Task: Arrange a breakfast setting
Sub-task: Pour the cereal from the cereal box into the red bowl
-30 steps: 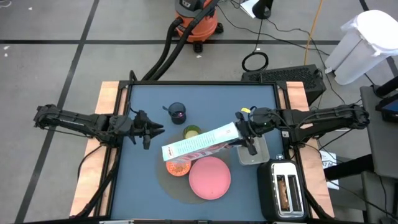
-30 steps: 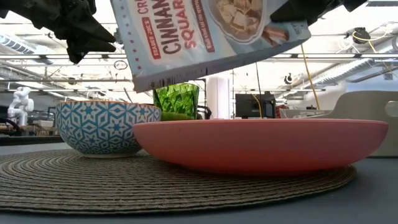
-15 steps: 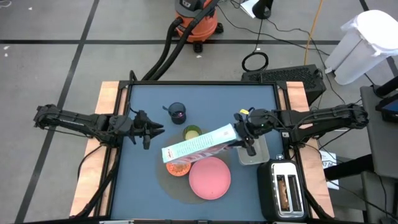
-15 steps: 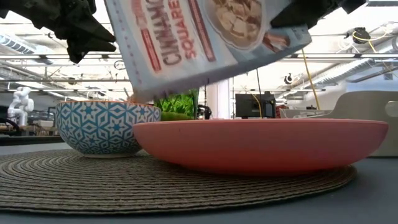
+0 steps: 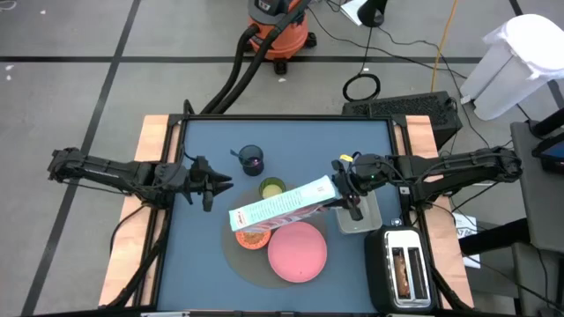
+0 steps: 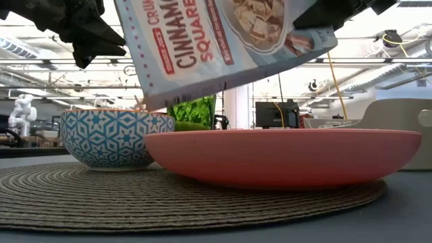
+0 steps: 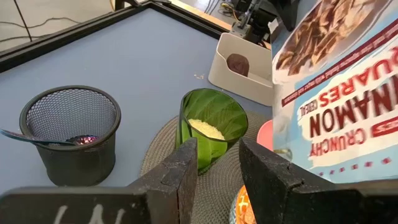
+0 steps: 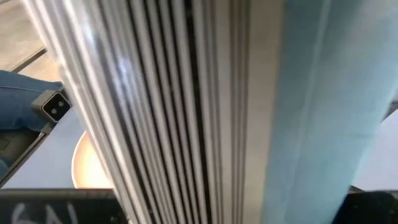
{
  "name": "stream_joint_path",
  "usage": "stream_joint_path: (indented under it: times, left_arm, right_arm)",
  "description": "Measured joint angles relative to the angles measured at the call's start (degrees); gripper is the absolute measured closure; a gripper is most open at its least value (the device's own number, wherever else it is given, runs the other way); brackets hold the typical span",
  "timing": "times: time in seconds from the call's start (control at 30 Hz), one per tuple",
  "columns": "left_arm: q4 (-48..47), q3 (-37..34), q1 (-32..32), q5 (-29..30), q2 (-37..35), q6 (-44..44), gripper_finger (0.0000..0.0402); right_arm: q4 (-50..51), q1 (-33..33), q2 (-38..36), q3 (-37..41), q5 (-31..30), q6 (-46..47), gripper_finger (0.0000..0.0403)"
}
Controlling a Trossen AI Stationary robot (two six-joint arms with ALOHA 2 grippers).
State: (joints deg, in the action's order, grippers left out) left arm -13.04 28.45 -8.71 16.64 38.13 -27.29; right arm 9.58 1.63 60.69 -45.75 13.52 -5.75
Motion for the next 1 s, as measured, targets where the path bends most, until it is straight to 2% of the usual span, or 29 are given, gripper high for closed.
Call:
stream_joint_path:
  times: [0.57,0.7,0.87,1.0]
  left_arm:
    - [0.02,0.0,0.0,0.0,0.0,-0.2,0.0277]
    - [0.02,0.0,0.0,0.0,0.0,-0.02,0.0277]
    - [0.02,0.0,0.0,0.0,0.0,0.02,0.0277]
    - [0.02,0.0,0.0,0.0,-0.02,0.09,0.0277]
  right_arm:
    - [1.64,0.63,-0.04,0.06,-0.24,0.18,0.0243]
    - [-2.4,0.67,-0.01,0.05,-0.11,0.4,0.0243]
    - [0.51,1.12,0.41,0.08,-0.16,0.25,0.0243]
    - [-2.2,1.11,0.34,0.03,-0.2,0.07,0.0243]
